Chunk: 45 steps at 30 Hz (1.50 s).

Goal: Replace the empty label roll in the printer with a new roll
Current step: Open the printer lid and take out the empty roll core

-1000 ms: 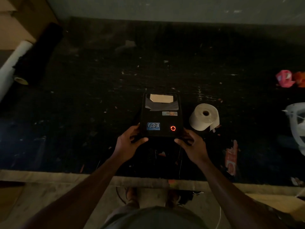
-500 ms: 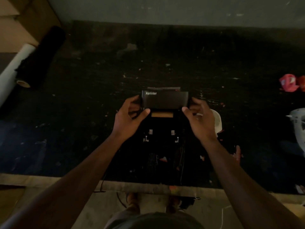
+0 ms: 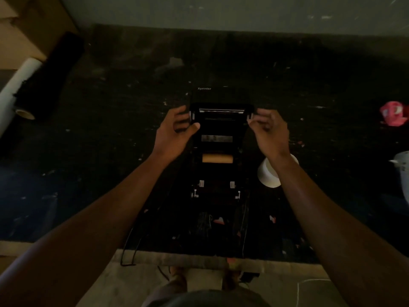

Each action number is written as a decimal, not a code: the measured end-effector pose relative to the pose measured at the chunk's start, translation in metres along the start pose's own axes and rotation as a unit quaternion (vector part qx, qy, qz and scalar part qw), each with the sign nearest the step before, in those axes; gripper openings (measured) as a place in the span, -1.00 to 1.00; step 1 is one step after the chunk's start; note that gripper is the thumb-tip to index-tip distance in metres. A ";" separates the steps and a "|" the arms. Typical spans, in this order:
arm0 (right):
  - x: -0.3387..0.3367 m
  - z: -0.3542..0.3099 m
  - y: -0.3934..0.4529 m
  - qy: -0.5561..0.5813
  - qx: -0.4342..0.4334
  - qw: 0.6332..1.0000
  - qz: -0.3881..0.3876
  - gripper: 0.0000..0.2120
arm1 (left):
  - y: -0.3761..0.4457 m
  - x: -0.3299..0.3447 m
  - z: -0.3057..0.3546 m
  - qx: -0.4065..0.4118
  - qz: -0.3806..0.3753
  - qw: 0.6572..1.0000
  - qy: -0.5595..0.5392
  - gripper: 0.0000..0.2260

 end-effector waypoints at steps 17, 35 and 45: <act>0.045 0.076 0.008 -0.329 -0.009 0.906 -0.267 -0.60 | 0.007 0.043 -0.068 0.020 -0.148 0.934 0.326 -0.60; 0.004 0.066 -0.104 0.150 0.152 0.952 -0.219 -0.92 | -0.081 0.075 -0.047 -0.134 -0.218 0.944 -0.207 -0.61; -0.055 0.135 -0.166 0.168 0.210 0.962 -0.056 -0.92 | -0.097 0.121 -0.045 -0.156 -0.237 0.946 -0.155 -0.64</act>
Point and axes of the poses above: each hand's wrist, its own y-axis towards the middle knuckle, its own x-axis out of the palm, z = x × y, the point moved 5 cm from there along y, towards the middle knuckle, and after that the axes turned 13 degrees about -z, right-handed, at the moved point
